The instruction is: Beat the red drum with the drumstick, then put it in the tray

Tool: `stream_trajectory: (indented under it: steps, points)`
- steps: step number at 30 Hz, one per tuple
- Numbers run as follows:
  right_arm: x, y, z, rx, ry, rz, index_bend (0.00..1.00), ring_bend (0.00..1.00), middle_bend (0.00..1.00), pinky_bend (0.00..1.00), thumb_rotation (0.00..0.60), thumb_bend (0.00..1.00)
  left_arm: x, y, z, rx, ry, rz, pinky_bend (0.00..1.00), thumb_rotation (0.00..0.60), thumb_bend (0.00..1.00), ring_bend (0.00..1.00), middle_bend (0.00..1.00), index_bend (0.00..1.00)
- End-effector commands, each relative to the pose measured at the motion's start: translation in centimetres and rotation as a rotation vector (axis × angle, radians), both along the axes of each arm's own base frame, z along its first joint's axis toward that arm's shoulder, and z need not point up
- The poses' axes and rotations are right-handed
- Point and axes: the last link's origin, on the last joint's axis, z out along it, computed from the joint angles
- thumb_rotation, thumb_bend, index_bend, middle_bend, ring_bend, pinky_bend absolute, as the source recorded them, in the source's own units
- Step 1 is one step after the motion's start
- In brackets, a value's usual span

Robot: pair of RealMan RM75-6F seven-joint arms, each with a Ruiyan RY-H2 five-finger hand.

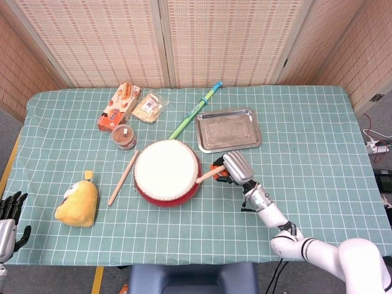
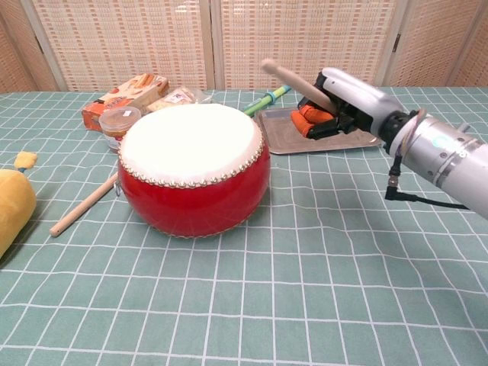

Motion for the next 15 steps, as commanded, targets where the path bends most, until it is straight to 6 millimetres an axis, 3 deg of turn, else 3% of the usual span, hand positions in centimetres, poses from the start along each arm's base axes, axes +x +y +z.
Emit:
stream_trajectory:
  steps: [1, 7, 15]
  points:
    - [5.4, -1.9, 1.2, -0.247, 0.333, 0.159, 1.0, 1.0, 0.99, 1.0, 0.553, 0.82, 0.0, -0.2, 0.1, 0.002, 0.0, -0.001, 0.0, 0.6, 0.4, 0.0, 0.0, 0.02]
    - [6.9, -2.7, 1.3, -0.345, 0.522, 0.216, 1.0, 1.0, 0.99, 1.0, 0.552, 0.82, 0.0, -0.5, 0.2, 0.006, 0.0, 0.002, 0.0, 0.6, 0.4, 0.0, 0.0, 0.02]
    - [7.5, -3.4, 1.0, -0.356, 0.574, 0.184, 1.0, 1.0, 0.99, 1.0, 0.554, 0.82, 0.1, -0.5, 0.1, 0.005, -0.005, -0.003, 0.0, 0.6, 0.4, 0.0, 0.0, 0.02]
